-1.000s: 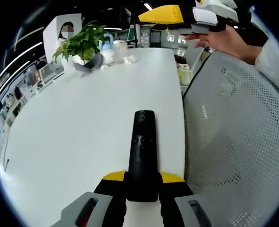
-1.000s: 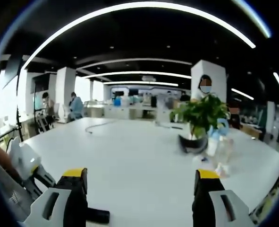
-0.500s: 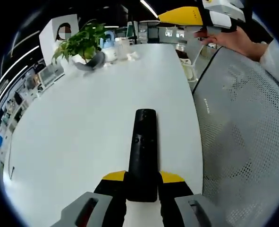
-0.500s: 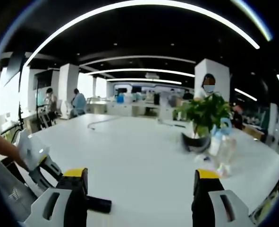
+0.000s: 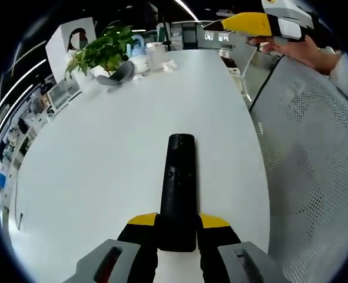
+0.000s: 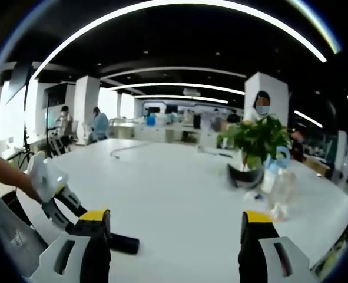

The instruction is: Press the specified remote control buttons in sequence, fully releasing each button before pressing the next.

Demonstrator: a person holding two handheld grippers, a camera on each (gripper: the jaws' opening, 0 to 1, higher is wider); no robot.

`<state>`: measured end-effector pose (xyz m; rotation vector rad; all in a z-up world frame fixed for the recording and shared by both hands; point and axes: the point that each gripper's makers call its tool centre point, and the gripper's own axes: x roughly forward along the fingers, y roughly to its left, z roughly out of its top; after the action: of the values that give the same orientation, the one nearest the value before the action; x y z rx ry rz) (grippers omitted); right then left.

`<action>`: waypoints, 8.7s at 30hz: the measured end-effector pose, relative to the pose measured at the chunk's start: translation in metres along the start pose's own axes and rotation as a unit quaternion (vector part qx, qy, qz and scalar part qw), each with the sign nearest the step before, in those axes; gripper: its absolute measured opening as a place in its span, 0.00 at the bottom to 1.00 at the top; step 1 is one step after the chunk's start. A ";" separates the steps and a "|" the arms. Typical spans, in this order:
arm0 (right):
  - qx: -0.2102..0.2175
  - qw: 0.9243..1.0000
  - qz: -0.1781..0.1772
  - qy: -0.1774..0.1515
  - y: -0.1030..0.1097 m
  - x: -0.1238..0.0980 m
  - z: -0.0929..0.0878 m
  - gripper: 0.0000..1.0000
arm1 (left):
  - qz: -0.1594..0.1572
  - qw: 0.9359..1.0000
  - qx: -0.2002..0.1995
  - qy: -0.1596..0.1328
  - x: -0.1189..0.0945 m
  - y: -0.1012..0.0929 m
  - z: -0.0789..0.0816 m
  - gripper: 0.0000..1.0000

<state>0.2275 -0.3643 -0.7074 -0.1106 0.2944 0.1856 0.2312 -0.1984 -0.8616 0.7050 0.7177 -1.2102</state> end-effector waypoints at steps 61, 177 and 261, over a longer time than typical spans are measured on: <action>-0.019 0.999 0.014 0.025 0.008 0.004 -0.008 0.90 | 0.025 0.998 0.027 0.055 0.011 0.128 0.002 0.25; -0.005 1.000 -0.006 0.012 0.000 0.003 -0.004 0.98 | 0.197 0.964 -0.170 -0.050 -0.018 0.247 0.002 1.00; 0.000 1.000 0.001 0.004 0.002 0.002 -0.002 0.95 | 0.451 0.815 -0.294 -0.217 -0.199 0.054 -0.040 0.97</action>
<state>0.2283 -0.3621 -0.7098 -0.1105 0.3018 0.1867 0.2396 -0.0434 -0.7202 0.1586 0.2554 -0.1993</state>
